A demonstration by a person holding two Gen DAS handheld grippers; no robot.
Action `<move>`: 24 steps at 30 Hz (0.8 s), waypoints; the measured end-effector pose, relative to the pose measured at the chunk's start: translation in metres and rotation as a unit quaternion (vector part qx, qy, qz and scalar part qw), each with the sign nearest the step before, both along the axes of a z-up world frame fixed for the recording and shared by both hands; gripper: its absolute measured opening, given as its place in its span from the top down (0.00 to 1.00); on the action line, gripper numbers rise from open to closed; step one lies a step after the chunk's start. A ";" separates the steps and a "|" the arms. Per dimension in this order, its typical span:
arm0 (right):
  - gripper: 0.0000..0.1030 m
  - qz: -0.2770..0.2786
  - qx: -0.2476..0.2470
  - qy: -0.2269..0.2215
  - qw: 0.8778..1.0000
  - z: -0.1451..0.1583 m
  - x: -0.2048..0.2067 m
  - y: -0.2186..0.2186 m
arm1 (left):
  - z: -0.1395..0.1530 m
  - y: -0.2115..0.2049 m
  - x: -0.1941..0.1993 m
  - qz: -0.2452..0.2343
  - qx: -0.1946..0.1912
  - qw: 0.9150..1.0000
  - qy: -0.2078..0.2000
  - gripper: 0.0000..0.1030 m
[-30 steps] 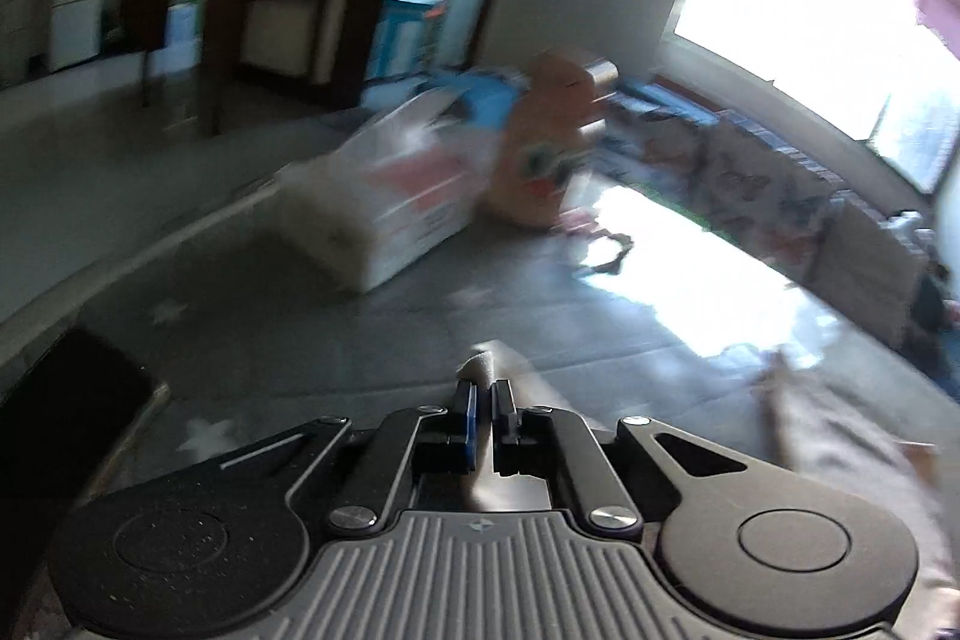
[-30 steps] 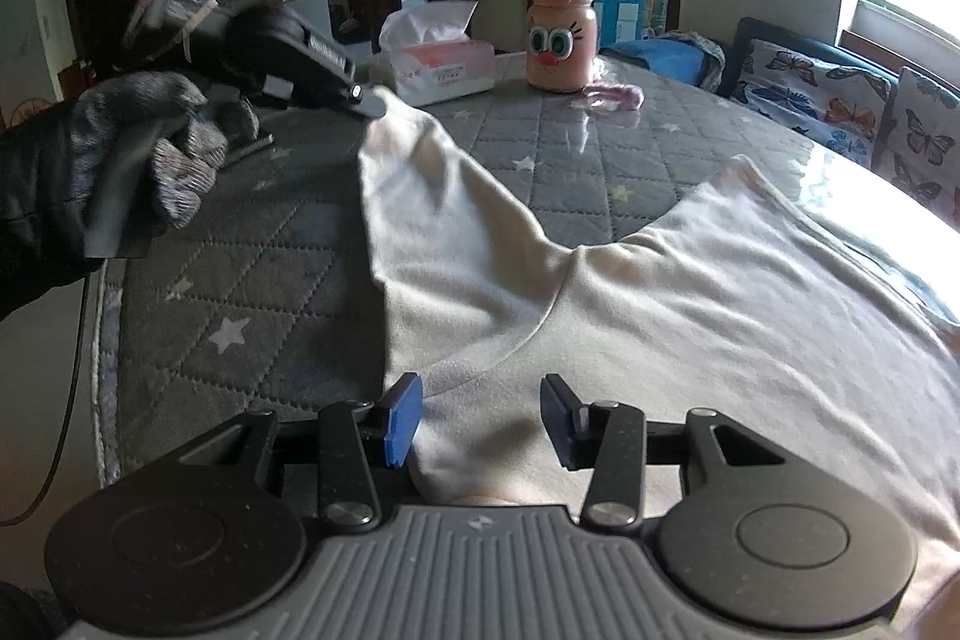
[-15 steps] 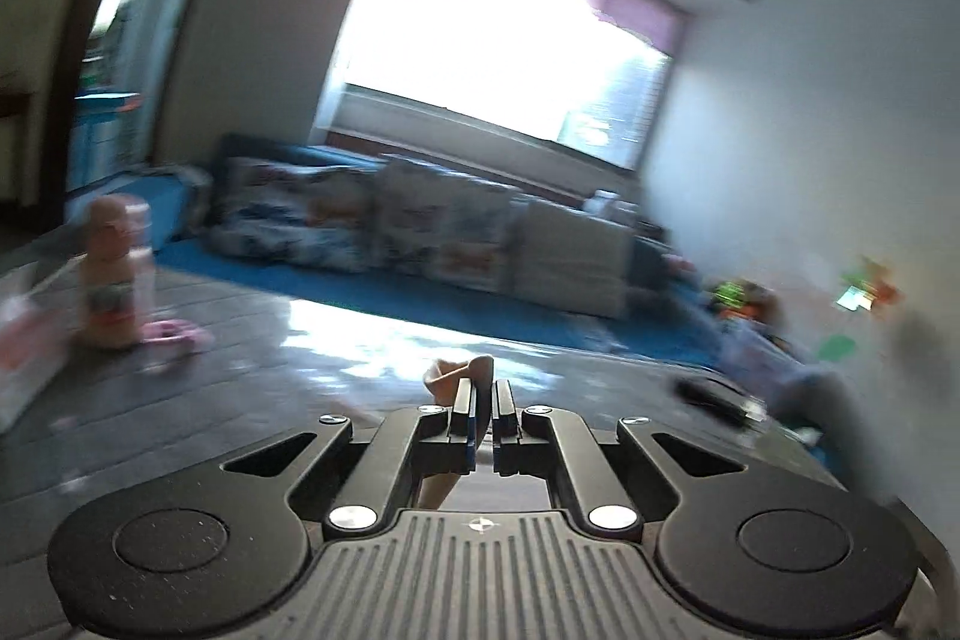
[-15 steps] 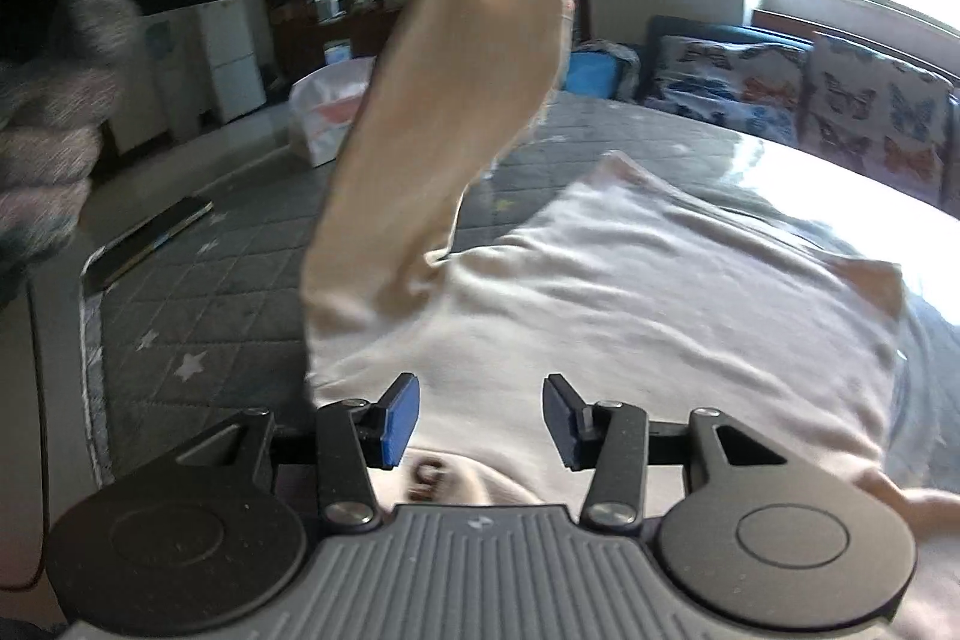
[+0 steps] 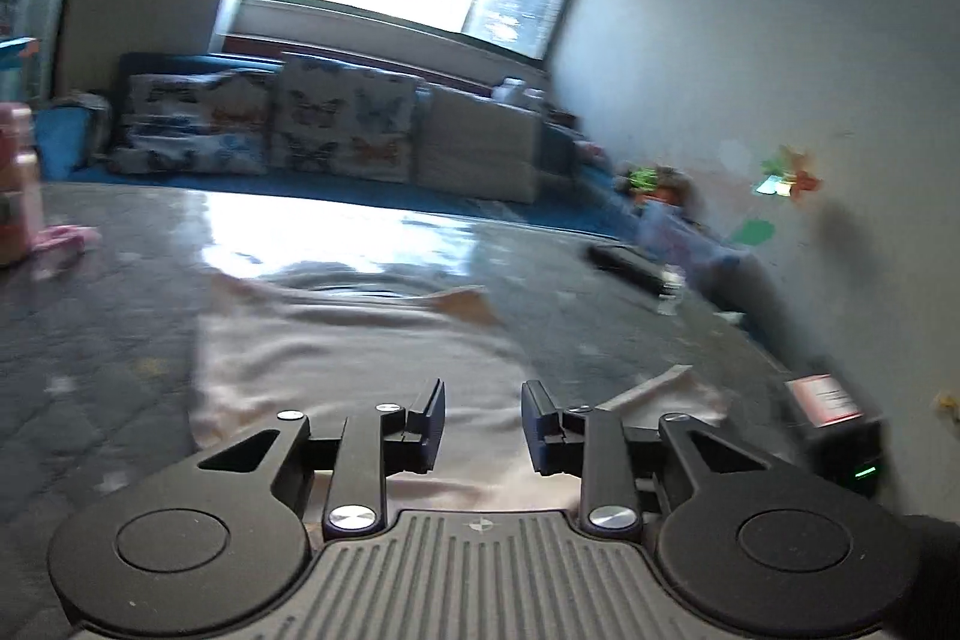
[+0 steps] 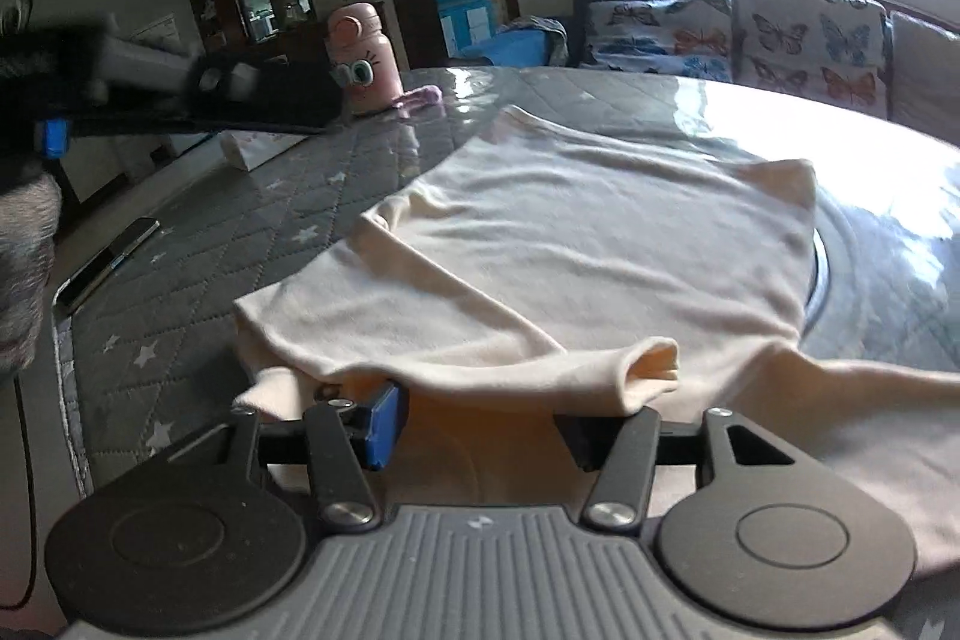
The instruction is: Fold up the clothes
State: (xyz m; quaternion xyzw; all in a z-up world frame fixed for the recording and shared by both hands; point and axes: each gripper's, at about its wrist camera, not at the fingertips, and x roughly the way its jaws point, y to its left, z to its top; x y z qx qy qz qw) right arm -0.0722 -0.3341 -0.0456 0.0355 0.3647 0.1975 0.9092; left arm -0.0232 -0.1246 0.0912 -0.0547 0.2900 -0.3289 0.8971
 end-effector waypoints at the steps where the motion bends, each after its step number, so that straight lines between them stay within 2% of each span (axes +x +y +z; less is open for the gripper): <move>1: 0.47 0.000 0.004 0.003 1.000 0.000 -0.001 -0.002 | -0.006 0.009 0.003 0.014 0.007 1.000 0.006 0.70; 3: 0.43 0.000 0.014 0.006 1.000 0.001 -0.004 -0.006 | -0.019 0.024 0.008 0.036 0.024 0.999 0.018 0.72; 8: 0.42 -0.021 0.053 0.021 0.998 0.003 -0.014 -0.024 | -0.046 0.045 0.018 0.078 0.065 0.994 0.044 0.72; 11: 0.42 -0.043 0.087 0.033 0.995 0.004 -0.016 -0.038 | -0.052 0.043 0.024 0.091 0.095 0.991 0.031 0.72; 14: 0.42 -0.060 0.122 0.047 0.990 0.001 -0.013 -0.049 | -0.055 0.037 0.032 0.088 0.107 0.990 0.024 0.70; 17: 0.49 -0.069 0.128 0.055 0.988 -0.002 -0.006 -0.049 | -0.062 0.029 0.039 0.078 0.117 0.990 0.023 0.70; 20: 0.68 -0.074 0.117 0.052 0.989 -0.001 -0.002 -0.045 | -0.067 0.024 0.045 0.075 0.121 0.989 0.027 0.70; 24: 0.83 -0.074 0.091 0.043 0.992 0.003 0.001 -0.039 | -0.074 0.019 0.049 0.071 0.129 0.989 0.029 0.71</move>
